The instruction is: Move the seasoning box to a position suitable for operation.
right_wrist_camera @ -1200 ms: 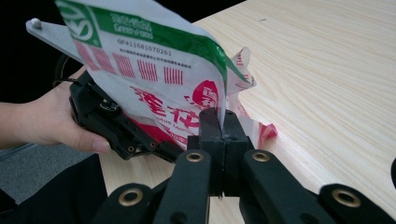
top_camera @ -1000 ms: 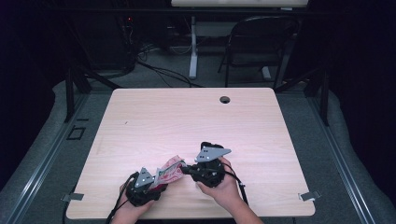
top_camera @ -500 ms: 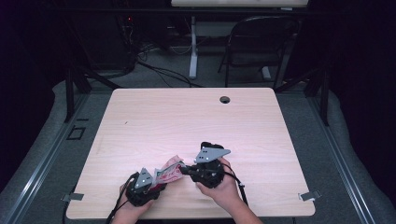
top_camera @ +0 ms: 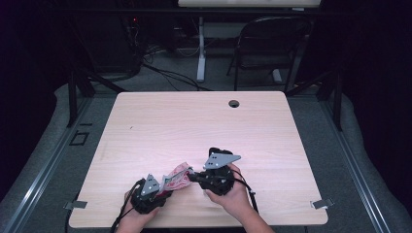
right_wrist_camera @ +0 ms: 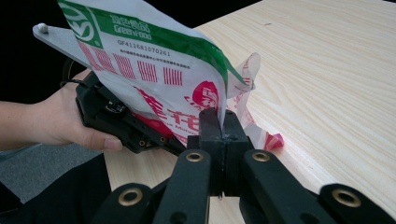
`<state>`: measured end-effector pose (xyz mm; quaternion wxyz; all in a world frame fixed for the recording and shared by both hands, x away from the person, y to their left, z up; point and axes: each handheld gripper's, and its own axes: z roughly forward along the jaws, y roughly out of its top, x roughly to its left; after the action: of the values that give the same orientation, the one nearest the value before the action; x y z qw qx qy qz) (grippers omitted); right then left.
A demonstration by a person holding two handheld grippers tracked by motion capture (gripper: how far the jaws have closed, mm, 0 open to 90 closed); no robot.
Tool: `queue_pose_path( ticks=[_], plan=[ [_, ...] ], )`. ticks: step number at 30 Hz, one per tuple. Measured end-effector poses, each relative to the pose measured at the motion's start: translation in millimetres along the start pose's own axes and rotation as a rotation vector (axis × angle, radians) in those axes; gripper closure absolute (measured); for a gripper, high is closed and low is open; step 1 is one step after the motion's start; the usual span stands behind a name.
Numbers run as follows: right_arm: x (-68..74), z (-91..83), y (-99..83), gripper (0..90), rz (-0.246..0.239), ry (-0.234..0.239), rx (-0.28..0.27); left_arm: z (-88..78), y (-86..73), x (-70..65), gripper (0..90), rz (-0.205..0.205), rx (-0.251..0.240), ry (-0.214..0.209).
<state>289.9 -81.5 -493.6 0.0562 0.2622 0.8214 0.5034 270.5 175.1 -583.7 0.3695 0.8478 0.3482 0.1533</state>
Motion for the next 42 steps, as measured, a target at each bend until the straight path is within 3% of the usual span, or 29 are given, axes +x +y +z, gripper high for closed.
queue_pose_path(
  ticks=[5,10,13,14,18,22,26,34,42],
  plan=[
    [-0.7,-0.3,-1.3,89.8,0.008,0.001,-0.014,-2.0,2.1,1.0,68.2,0.0,0.006,0.002],
    [-3.5,-3.1,-4.0,75.6,0.013,-0.021,-0.028,-3.4,5.8,1.8,68.6,0.024,0.017,0.028],
    [-4.6,-4.8,-5.9,71.6,0.022,-0.026,-0.036,-3.4,6.4,1.5,68.7,0.036,0.013,0.037],
    [-5.1,-7.3,-7.1,67.0,0.027,-0.029,-0.048,-3.1,6.8,0.9,68.7,0.032,0.007,0.046],
    [-5.2,-11.3,-8.1,63.9,0.031,-0.037,-0.058,-3.7,8.2,2.1,68.8,0.029,0.002,0.049],
    [-7.4,-18.4,-11.3,54.5,0.051,-0.046,-0.093,-6.1,10.3,5.5,68.8,0.03,-0.009,0.061],
    [-8.9,-21.5,-13.6,51.6,0.051,-0.052,-0.1,-8.3,11.7,8.1,68.8,0.034,-0.025,0.097],
    [-14.5,-30.5,-18.6,47.7,0.075,-0.083,-0.119,-10.9,14.5,13.8,68.9,0.035,-0.033,0.117],
    [-16.1,-38.6,-19.8,46.6,0.068,-0.113,-0.118,-12.1,18.7,14.7,68.9,0.049,-0.039,0.136]
  ],
)
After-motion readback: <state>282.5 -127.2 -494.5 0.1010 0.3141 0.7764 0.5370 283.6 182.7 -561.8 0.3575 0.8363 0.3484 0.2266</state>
